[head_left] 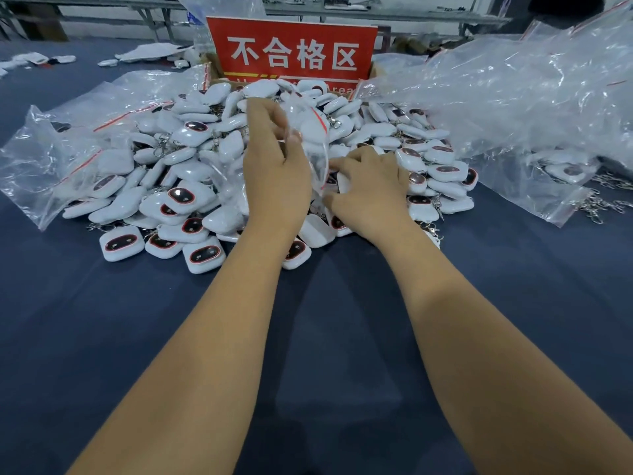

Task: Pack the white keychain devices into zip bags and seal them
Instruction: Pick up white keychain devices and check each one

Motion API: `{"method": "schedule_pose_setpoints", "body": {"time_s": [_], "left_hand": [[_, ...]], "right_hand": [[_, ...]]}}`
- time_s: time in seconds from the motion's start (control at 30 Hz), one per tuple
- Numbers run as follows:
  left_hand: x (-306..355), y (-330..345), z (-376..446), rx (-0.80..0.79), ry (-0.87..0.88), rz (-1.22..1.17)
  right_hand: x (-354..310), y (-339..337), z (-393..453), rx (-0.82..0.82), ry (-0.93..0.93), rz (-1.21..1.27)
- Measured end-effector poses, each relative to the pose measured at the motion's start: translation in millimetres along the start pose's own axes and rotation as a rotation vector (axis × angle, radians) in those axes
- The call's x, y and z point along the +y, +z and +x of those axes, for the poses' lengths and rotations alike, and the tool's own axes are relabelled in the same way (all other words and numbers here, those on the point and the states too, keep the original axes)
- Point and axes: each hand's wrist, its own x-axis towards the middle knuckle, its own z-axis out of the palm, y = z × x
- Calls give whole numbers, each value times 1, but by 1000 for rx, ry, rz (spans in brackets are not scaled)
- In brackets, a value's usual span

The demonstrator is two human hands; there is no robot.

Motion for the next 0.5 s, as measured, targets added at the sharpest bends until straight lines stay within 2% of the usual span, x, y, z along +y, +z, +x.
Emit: {"method": "schedule_pose_setpoints", "body": {"time_s": [0.1, 0.2, 0.33, 0.5], "left_hand": [[-2, 4, 0, -151, -69, -16], [-4, 2, 3, -207, -141, 86], [-9, -5, 5, -206, -154, 300], [-8, -7, 8, -172, -214, 295]], "right_hand": [[1, 2, 0, 23, -1, -31], [2, 5, 1, 55, -14, -28], [5, 5, 4, 86, -22, 26], [3, 0, 5, 189, 8, 197]]}}
